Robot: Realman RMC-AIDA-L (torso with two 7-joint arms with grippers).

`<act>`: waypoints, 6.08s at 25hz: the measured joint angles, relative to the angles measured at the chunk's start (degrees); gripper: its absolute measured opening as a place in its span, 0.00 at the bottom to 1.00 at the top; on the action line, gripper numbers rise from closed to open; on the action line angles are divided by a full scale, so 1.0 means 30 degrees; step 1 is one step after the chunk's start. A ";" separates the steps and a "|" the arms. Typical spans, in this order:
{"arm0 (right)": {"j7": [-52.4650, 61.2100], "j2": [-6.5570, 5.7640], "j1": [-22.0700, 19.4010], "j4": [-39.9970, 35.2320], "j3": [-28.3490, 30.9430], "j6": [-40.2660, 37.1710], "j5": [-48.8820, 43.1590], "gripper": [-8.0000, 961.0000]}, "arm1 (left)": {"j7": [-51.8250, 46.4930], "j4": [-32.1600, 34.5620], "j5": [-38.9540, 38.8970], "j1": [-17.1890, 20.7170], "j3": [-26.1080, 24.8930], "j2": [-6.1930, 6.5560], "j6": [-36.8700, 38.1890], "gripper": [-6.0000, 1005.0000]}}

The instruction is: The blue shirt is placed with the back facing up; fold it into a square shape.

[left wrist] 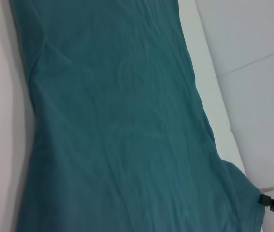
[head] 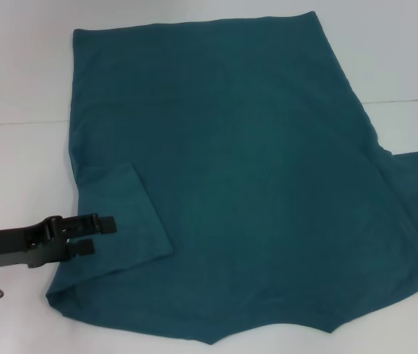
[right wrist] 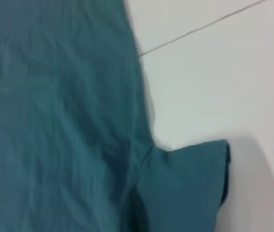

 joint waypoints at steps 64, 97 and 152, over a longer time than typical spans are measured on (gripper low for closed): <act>0.0458 0.2267 0.4673 -0.0878 -0.5934 -0.1493 -0.1555 0.02 | -0.0088 0.0017 -0.0065 0.0083 -0.0121 -0.0004 -0.0139 0.82; -0.3114 0.0562 0.0543 -0.2247 -0.1711 -0.5494 0.4439 0.69 | -0.1895 0.0316 -0.0018 0.1668 -0.0179 0.0951 0.0209 0.82; -0.3599 0.0471 0.0367 -0.2095 -0.0983 -0.5332 0.4600 0.69 | -0.2913 0.0179 0.1766 0.0966 0.0401 0.0142 -0.0989 0.82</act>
